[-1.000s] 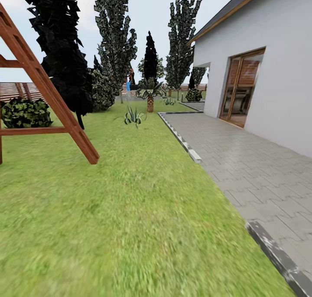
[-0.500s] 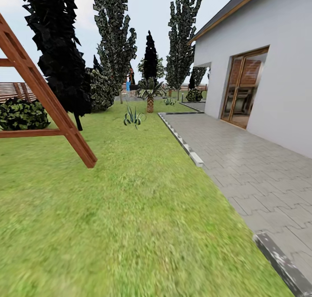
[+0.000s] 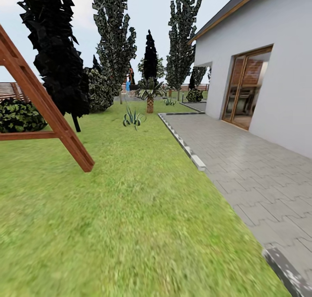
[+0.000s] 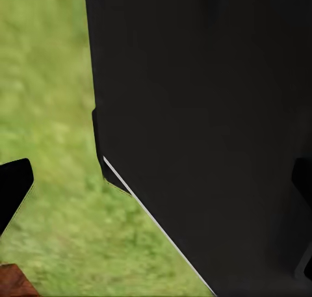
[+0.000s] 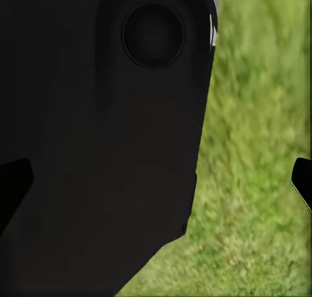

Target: Take the three Easter eggs out of the wicker basket on the lawn in the garden, then place them on the lawn next to a single tree (choose any tree) so that all three eggs are next to the same tree and none are left in the basket.

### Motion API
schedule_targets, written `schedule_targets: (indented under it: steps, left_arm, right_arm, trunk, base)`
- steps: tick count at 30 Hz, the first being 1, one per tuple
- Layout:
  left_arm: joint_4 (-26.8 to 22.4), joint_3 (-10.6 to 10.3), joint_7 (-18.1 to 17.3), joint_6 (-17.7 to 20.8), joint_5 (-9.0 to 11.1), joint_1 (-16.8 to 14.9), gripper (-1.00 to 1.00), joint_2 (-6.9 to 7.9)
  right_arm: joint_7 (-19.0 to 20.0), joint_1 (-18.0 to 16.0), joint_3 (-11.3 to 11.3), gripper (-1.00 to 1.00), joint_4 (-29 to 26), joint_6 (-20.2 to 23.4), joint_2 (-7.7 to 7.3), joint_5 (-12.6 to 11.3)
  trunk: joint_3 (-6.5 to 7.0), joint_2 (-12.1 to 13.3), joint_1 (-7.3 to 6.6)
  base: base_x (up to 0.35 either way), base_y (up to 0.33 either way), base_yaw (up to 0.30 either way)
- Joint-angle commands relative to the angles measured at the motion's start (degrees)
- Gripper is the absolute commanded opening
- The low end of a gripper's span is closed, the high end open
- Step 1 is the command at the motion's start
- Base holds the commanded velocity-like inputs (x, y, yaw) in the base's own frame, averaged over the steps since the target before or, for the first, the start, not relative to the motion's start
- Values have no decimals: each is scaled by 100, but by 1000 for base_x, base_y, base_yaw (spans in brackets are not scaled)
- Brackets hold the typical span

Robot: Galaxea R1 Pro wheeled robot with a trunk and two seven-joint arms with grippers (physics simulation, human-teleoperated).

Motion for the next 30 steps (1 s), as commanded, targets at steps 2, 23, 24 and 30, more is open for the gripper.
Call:
schedule_targets:
  steps: [2,23,24,30]
  left_arm:
    - [-1,4,-19,3,2,-1,100,1]
    - [-1,4,-20,3,2,-1,100,1]
    - [-1,4,-20,3,2,-1,100,1]
    - [-1,4,-20,3,2,-1,100,1]
  right_arm:
    - [9,-7,2,100,10,2,-3,46]
    - [9,-4,2,100,10,2,-3,46]
    - [9,-6,2,100,10,2,-3,46]
    - [9,-6,2,100,10,2,-3,46]
  trunk:
    - [-4,-2,3]
    - [-4,-2,3]
    - [-4,-2,3]
    - [-4,-2,3]
  base:
    - [333,0,0]
    - [334,0,0]
    - [334,0,0]
    - [334,0,0]
